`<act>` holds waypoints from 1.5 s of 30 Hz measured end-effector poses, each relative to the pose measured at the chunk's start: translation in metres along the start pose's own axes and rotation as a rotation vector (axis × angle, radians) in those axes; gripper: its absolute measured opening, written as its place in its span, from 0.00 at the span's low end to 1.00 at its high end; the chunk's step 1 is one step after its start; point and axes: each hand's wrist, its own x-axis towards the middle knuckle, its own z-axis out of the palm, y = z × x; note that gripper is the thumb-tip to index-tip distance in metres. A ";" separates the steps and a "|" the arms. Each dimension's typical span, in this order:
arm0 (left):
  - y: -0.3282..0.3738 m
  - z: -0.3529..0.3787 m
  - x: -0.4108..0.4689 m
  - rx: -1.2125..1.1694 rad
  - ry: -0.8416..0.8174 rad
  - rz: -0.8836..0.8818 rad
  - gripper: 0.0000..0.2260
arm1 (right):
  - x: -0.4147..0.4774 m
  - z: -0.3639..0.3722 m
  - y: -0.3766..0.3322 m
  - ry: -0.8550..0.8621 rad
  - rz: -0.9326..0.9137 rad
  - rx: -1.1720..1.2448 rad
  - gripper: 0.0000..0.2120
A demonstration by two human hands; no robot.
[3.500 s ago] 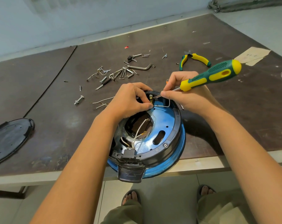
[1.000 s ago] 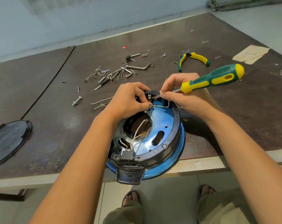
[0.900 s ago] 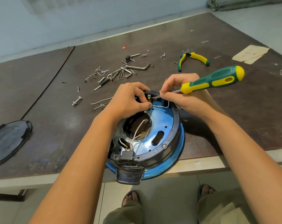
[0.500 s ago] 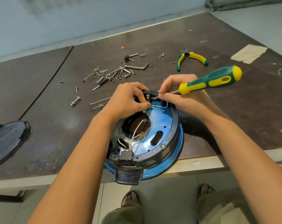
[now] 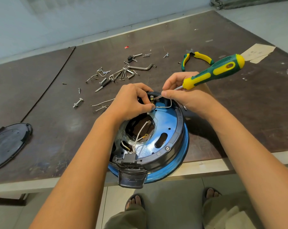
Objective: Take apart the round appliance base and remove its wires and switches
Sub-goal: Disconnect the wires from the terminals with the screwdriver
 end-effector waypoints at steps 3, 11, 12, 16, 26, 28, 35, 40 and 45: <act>-0.001 0.000 0.000 0.007 -0.004 -0.001 0.08 | 0.001 -0.001 0.000 0.003 -0.005 -0.001 0.04; -0.003 0.001 0.001 0.020 0.008 0.002 0.08 | 0.000 -0.002 -0.004 -0.033 -0.054 -0.008 0.04; -0.003 0.001 0.001 0.025 0.008 0.003 0.08 | 0.000 -0.001 -0.005 -0.035 -0.057 -0.014 0.04; -0.004 0.002 0.001 0.035 0.014 0.004 0.08 | 0.001 0.004 -0.006 0.022 0.015 -0.009 0.05; -0.003 0.001 0.001 0.023 0.001 0.002 0.07 | 0.007 0.013 -0.012 0.134 0.234 0.105 0.07; -0.003 0.001 0.002 0.026 -0.005 0.000 0.07 | 0.008 0.015 -0.012 0.156 0.249 0.117 0.07; -0.003 0.001 0.001 0.017 -0.008 0.002 0.07 | 0.008 0.016 -0.015 0.162 0.306 0.129 0.08; -0.003 0.001 0.001 0.010 -0.013 0.002 0.07 | 0.008 0.016 -0.017 0.158 0.325 0.141 0.08; -0.001 0.000 0.001 0.012 -0.014 0.005 0.08 | 0.010 0.017 -0.019 0.152 0.347 0.130 0.08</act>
